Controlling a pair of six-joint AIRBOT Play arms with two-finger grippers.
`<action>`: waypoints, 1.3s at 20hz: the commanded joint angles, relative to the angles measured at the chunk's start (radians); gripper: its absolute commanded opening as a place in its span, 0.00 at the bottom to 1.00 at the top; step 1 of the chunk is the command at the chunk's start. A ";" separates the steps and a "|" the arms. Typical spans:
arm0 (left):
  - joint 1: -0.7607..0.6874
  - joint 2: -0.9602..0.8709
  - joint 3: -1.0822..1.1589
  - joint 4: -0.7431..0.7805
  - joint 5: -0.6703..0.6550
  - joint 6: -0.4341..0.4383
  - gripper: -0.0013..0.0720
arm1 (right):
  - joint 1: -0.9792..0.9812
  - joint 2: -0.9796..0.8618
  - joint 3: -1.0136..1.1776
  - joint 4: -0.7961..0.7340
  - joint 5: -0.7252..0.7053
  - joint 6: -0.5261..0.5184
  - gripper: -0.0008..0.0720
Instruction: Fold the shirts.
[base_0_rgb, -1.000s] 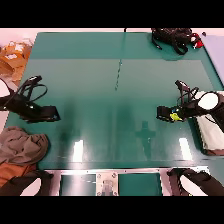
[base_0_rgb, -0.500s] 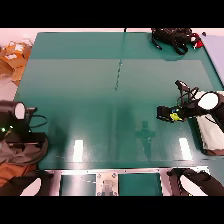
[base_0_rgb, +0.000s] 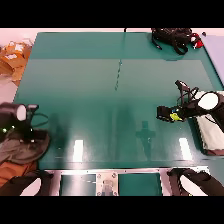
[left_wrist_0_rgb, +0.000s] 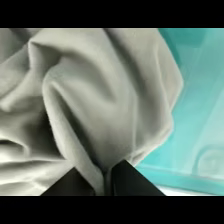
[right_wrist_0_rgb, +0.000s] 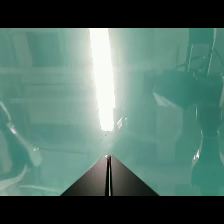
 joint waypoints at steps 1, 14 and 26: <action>-0.021 0.000 0.262 -0.151 -0.053 0.066 0.04 | 0.001 0.001 0.000 0.000 0.000 0.000 0.03; -0.547 -0.303 0.602 -0.591 0.448 0.150 0.97 | 0.001 0.001 0.000 0.000 0.000 0.000 0.03; -0.111 -0.356 0.584 -0.407 0.069 0.158 0.99 | 0.002 0.000 -0.026 0.054 -0.013 0.027 0.03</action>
